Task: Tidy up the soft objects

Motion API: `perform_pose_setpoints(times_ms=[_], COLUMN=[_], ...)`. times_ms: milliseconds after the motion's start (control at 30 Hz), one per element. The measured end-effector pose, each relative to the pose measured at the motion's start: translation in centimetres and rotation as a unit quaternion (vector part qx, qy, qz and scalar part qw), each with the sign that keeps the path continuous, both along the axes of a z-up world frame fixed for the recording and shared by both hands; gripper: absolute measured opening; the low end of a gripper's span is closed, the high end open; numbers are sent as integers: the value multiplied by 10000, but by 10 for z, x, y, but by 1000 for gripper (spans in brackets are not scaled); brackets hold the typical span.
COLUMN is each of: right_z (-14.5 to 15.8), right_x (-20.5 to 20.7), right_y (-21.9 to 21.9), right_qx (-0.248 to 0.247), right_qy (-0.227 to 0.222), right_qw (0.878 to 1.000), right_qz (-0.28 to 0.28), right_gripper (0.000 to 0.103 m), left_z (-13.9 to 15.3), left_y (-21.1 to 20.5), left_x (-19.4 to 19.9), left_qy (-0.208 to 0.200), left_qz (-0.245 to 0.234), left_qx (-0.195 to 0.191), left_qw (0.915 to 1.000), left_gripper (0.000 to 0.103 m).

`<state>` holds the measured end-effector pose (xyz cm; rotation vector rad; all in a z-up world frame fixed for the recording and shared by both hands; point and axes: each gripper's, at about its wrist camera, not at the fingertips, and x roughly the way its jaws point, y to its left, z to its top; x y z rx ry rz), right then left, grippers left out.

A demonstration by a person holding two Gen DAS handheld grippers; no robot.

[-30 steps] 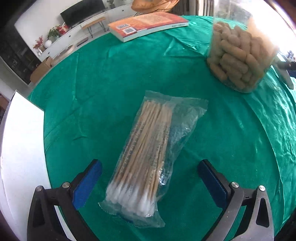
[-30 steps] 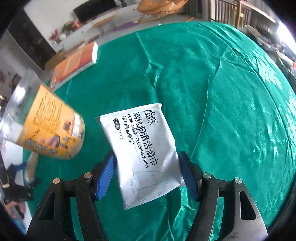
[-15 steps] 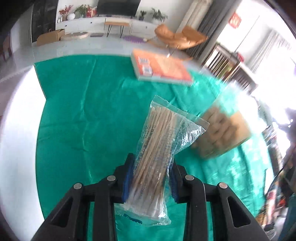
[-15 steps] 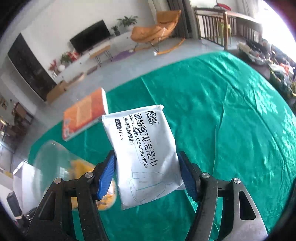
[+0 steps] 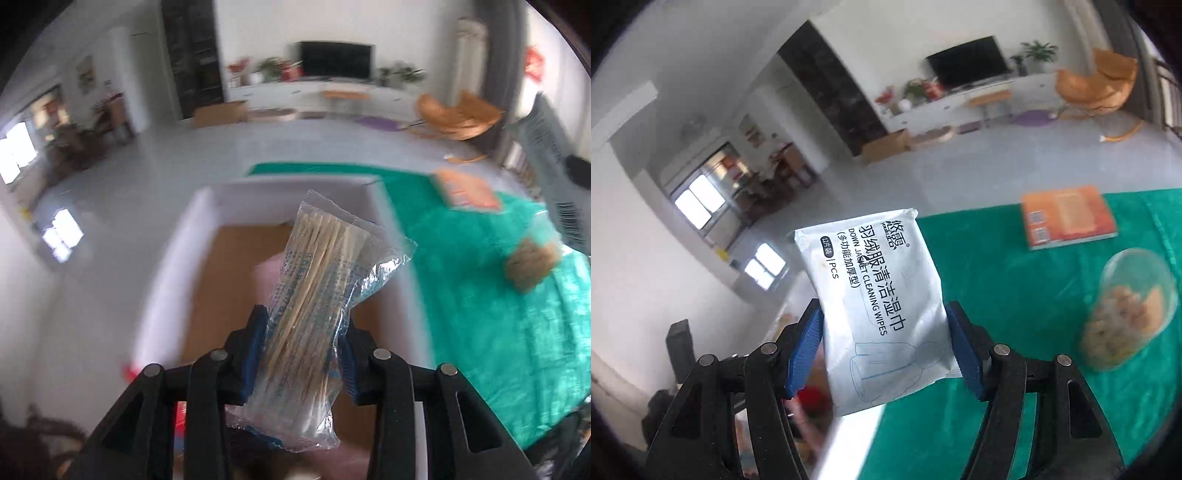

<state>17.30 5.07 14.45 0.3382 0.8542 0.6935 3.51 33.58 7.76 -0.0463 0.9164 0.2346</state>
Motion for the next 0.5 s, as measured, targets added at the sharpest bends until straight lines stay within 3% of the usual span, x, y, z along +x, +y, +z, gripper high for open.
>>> perform_pose_setpoints(times_ms=[33,100,167,233,300,400,433,500], right_z=[-7,-22,-38,-49,-52,-51,-50,-46], right_x=[-7,-21,-35,-46,-58,-75,-80,-84], right_y=[27,80,119,140,143,144,143,133], right_qx=[43,45,156,91,-142,-653,-836,-1193], right_qy=[113,340,591,711,549,46,-138,-454], right_qw=[9996,9960,9909,9871,9870,9874,9864,9830], right_qz=[260,821,1196,1430,1504,1442,1412,1319], right_gripper=[69,72,80,80,81,81,81,81], left_z=[-5,-12,-15,-17,-13,9,18,36], left_y=[17,45,64,85,91,78,69,48], left_x=[-15,-41,-62,-79,-86,-98,-102,-100], left_qy=[44,-130,-428,-513,-659,-963,-1067,-1217], left_qz=[240,639,1019,1403,1520,1695,1847,1941], left_qx=[98,-12,-232,-527,-599,83,443,655], left_qw=[9997,9979,9936,9874,9844,9808,9760,9712], left_gripper=[53,101,103,103,103,103,103,103])
